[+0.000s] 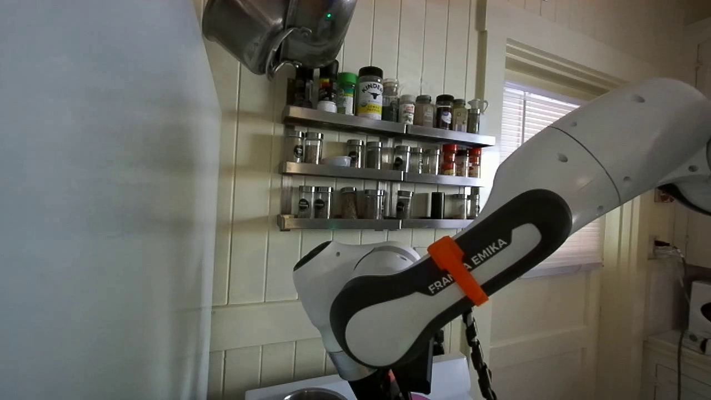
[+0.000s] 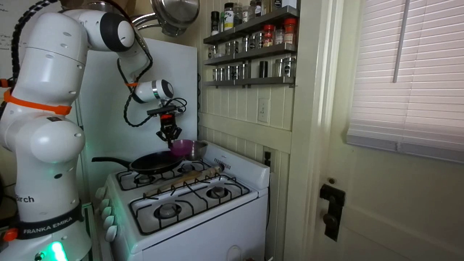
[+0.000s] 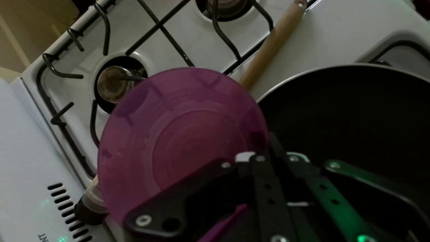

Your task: Put the purple bowl on the pan then move the silver bowl to the right.

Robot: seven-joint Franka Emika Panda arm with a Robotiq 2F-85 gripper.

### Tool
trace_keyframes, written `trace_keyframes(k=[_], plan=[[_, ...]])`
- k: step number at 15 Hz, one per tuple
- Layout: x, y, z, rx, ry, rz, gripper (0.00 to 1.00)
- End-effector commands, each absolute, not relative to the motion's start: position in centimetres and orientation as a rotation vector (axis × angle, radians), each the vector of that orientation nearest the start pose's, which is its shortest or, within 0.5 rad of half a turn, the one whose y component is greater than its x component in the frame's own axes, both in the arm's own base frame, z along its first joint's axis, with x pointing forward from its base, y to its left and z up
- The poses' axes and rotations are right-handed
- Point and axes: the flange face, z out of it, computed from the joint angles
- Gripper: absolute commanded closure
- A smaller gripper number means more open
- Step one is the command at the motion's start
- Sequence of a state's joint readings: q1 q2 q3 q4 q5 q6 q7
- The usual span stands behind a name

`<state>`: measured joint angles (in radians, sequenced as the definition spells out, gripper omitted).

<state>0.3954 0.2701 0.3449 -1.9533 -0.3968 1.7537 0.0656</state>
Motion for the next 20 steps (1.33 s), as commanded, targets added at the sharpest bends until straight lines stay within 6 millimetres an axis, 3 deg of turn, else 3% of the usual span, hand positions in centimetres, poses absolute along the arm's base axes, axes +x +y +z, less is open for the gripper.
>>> trace_keyframes(k=[1, 8, 12, 16, 20], plan=[[44.2, 34.8, 31.7, -3.190, -1.503, 0.617, 0.99], [43.6, 38.7, 30.0, -2.946, -2.064, 0.669, 0.99], [40.9, 40.8, 30.4, -2.935, -2.254, 0.445, 0.99], [38.1, 42.0, 30.8, -3.044, -2.063, 0.078, 0.99], [36.3, 41.0, 31.2, -3.105, -1.764, -0.188, 0.99]])
